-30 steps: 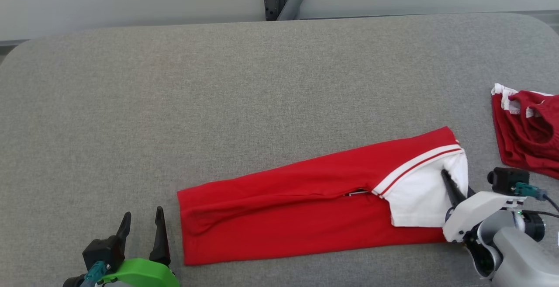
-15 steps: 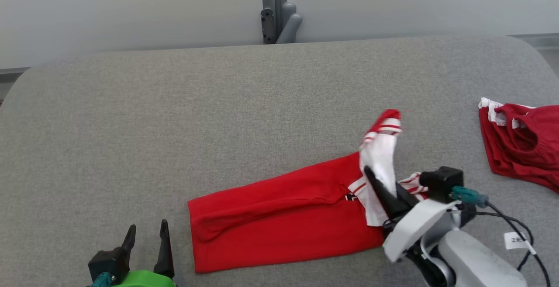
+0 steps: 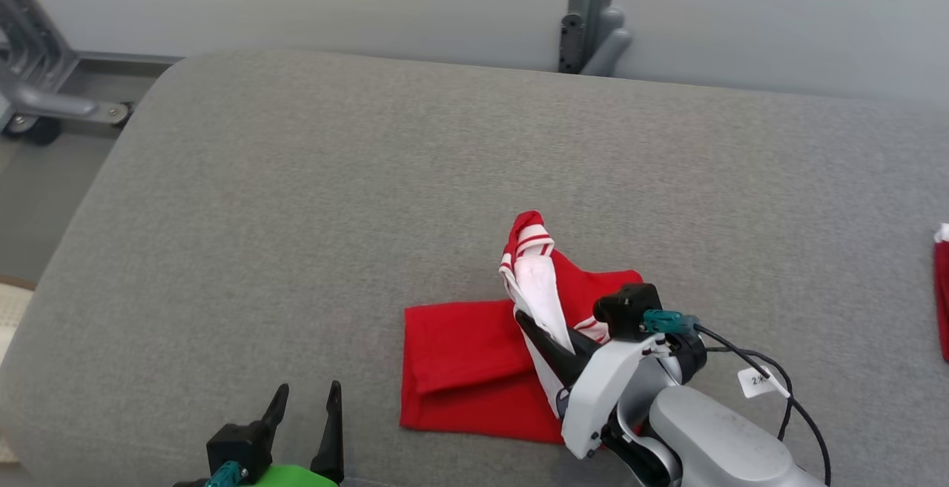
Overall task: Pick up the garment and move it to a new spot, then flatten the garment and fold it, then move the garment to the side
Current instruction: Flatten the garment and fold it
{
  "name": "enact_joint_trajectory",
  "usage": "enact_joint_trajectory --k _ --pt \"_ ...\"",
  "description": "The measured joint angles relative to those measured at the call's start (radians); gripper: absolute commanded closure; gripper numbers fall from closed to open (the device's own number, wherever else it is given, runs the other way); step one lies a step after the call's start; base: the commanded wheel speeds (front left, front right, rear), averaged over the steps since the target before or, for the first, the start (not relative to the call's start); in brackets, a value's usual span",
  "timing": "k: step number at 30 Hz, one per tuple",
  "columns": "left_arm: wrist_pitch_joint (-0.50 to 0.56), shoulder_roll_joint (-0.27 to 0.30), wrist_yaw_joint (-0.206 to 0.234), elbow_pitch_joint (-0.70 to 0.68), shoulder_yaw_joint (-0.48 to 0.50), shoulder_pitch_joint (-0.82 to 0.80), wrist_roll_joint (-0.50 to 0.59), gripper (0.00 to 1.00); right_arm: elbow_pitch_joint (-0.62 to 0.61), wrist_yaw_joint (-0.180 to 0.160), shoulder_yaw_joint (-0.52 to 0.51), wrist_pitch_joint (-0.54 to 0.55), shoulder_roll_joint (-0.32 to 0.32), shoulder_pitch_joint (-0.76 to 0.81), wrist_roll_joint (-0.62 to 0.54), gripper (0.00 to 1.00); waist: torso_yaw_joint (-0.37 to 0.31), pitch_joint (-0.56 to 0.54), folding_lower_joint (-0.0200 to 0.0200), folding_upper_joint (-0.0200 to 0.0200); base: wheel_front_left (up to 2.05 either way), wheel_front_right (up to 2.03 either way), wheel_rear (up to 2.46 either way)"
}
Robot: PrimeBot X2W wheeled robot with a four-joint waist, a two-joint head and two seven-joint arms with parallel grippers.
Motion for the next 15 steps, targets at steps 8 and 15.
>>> enact_joint_trajectory --k 8,15 --pt "0.0 0.0 0.011 -0.007 0.001 0.012 -0.013 0.0 0.119 0.0 0.034 -0.067 0.076 -0.066 0.032 0.0 0.14 0.016 0.0 0.0 0.0 0.0 0.0" --pt "0.0 0.001 0.026 -0.033 0.061 0.027 -0.019 0.0 -0.018 0.0 -0.118 -0.116 0.049 -0.09 0.076 0.0 0.139 0.03 0.0 0.0 0.0 0.0 0.0"
